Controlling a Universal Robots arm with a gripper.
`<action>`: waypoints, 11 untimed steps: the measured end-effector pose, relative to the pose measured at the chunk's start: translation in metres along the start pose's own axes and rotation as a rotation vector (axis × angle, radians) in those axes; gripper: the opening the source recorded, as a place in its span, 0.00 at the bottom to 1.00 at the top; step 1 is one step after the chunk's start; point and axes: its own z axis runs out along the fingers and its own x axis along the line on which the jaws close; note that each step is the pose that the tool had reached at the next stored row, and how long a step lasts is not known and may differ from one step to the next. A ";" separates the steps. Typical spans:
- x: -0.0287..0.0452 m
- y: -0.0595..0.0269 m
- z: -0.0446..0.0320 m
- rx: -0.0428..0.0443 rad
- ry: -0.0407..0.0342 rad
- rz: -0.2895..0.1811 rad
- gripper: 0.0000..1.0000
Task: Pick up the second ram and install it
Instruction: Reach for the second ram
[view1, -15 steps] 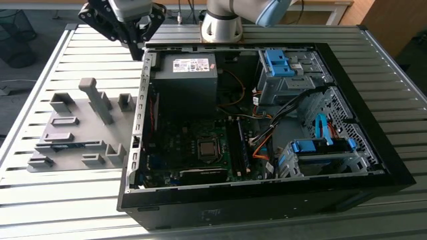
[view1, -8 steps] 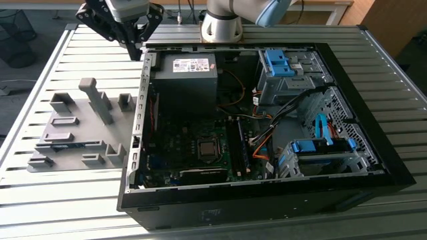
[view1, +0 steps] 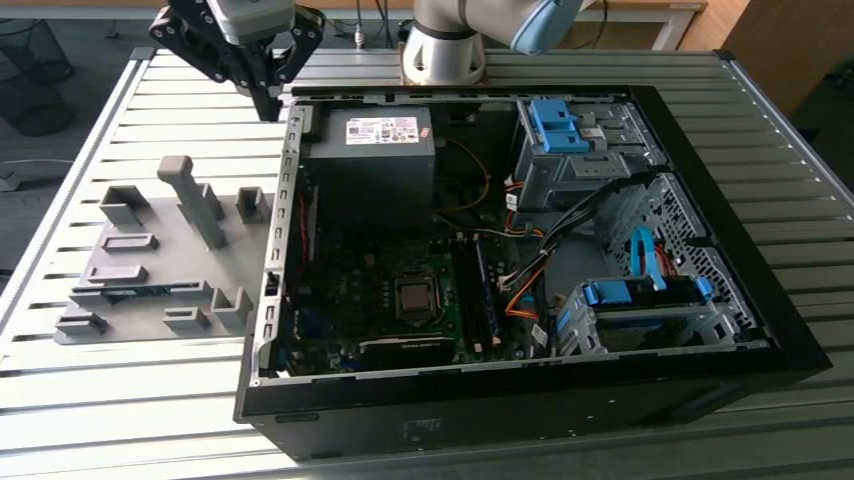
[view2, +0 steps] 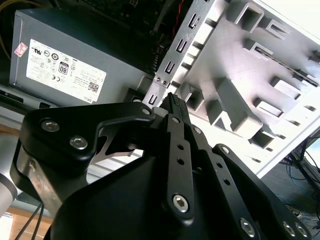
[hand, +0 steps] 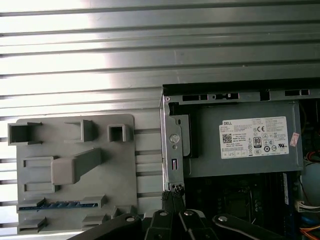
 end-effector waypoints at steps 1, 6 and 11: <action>0.0004 0.0000 0.0000 0.0000 0.0000 0.000 0.12; 0.0030 -0.0002 -0.0001 0.0000 0.0000 0.000 0.12; 0.0058 -0.0004 -0.0001 0.0000 0.0000 0.000 0.12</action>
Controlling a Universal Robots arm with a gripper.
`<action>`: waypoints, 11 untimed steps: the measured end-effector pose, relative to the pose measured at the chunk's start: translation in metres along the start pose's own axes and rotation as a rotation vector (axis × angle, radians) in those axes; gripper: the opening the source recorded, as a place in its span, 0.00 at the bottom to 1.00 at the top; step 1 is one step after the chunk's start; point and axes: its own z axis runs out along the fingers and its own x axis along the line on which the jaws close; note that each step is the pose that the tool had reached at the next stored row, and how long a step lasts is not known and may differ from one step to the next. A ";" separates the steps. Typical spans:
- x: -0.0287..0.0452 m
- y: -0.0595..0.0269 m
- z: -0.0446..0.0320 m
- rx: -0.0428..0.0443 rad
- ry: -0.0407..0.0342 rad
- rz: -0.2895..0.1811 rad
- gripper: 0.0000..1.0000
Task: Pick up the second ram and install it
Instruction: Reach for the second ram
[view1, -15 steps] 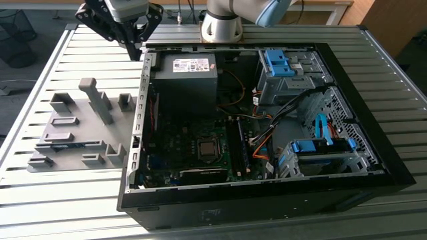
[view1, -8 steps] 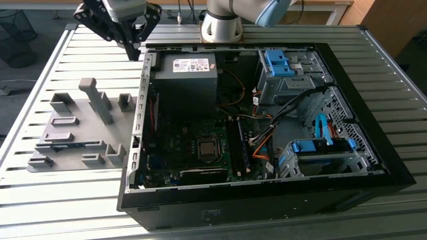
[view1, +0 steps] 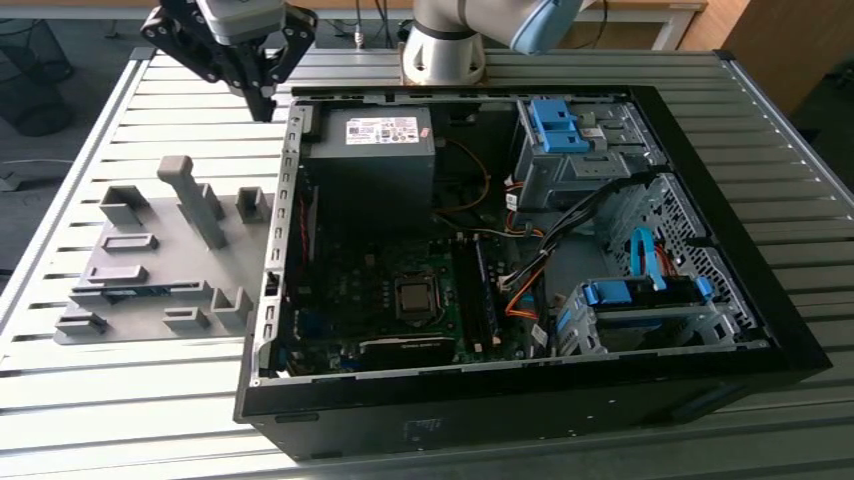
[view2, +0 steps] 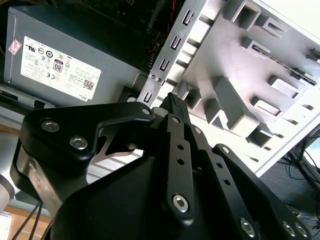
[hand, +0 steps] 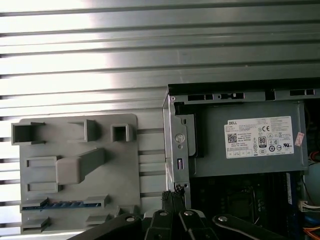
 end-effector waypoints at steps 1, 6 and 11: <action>0.0006 0.0000 0.0000 0.0000 0.0000 0.000 0.12; 0.0037 -0.0003 0.0000 0.0000 0.0000 0.000 0.12; 0.0070 -0.0005 -0.0001 0.0000 0.0000 0.000 0.12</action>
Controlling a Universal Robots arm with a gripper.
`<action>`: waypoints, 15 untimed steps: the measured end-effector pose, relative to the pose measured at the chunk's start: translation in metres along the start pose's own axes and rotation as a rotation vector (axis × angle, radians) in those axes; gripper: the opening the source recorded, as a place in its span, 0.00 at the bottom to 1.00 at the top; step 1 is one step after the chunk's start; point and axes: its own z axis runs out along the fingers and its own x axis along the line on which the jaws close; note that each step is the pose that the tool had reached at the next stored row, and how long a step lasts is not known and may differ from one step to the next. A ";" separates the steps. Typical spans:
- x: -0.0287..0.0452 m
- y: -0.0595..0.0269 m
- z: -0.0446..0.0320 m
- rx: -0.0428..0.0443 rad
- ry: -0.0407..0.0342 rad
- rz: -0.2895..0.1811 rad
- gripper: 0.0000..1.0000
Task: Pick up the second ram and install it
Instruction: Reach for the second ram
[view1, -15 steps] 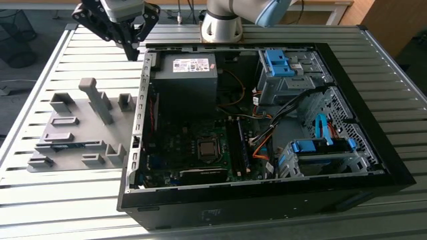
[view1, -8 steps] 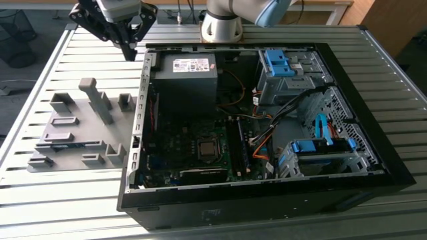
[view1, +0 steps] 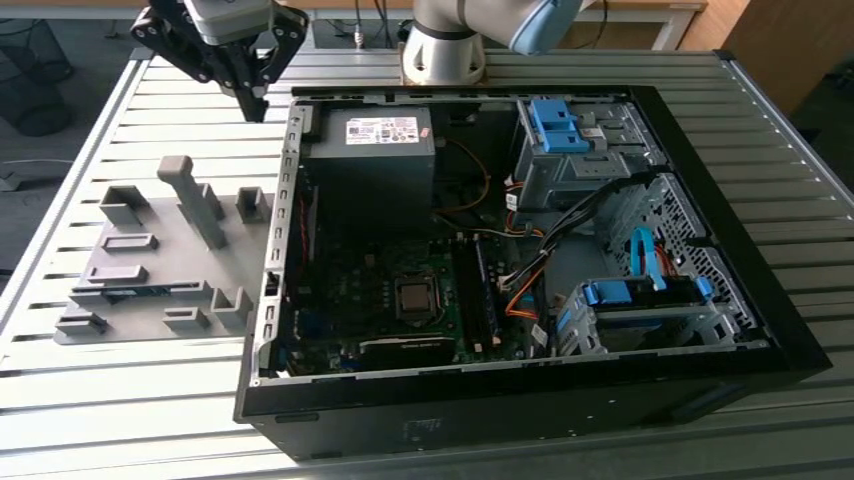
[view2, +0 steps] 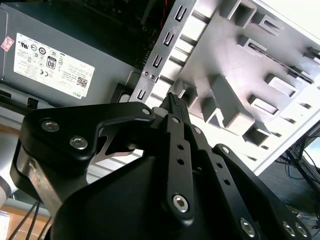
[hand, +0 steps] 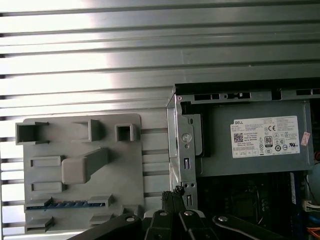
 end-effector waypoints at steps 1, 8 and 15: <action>0.0006 0.0000 0.0000 0.0000 0.0000 0.000 0.12; 0.0049 -0.0004 0.0000 0.0000 -0.0001 0.000 0.12; 0.0089 -0.0007 -0.0001 0.0000 0.0000 0.000 0.12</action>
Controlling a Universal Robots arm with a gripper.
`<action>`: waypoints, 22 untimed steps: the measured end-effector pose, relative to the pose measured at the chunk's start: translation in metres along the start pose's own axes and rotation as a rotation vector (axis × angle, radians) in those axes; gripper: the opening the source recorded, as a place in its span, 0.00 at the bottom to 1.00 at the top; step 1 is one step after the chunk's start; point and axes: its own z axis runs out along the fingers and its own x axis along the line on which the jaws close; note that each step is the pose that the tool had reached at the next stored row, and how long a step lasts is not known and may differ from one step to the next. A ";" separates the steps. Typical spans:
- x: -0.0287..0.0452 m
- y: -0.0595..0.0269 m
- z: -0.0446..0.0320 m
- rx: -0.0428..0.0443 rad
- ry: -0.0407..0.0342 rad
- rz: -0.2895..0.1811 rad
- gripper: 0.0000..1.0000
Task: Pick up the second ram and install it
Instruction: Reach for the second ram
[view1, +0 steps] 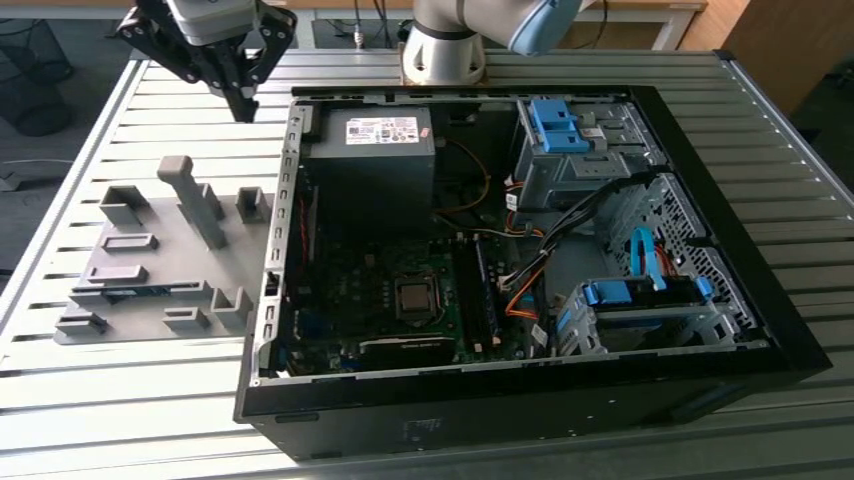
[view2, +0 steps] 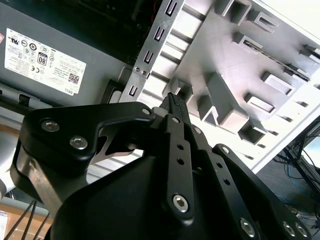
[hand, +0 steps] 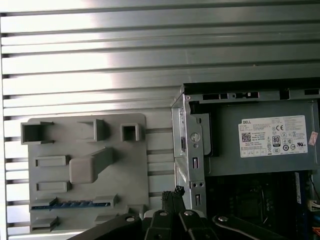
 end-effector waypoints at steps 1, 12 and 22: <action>0.0006 0.0000 0.0000 0.0000 0.0000 0.000 0.12; 0.0147 -0.0026 -0.0004 0.0000 0.0000 0.000 0.12; 0.0295 -0.0105 -0.0008 0.0000 0.0000 0.000 0.12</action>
